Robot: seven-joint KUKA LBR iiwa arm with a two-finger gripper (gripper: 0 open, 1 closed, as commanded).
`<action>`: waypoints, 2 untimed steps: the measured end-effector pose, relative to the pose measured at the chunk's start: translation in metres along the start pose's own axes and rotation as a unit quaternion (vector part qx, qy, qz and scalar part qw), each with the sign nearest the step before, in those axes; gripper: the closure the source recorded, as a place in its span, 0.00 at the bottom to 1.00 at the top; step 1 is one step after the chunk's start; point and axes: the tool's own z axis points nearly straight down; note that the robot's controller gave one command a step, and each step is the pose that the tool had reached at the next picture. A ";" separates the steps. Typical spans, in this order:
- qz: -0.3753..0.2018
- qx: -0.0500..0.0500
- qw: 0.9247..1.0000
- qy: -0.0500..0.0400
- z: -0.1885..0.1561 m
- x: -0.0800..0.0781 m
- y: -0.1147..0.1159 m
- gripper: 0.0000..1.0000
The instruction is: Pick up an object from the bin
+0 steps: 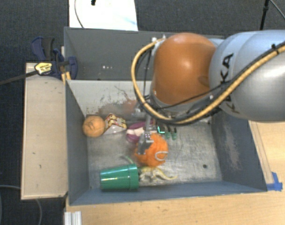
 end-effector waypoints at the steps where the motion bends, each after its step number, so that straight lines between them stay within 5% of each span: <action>1: -0.032 0.000 0.999 -0.003 0.052 -0.008 -0.012 0.00; 2: -0.124 0.000 0.992 0.001 0.082 -0.006 -0.060 0.00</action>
Offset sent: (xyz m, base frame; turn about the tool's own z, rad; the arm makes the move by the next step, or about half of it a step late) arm 0.0058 -0.0858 -0.0896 -0.2842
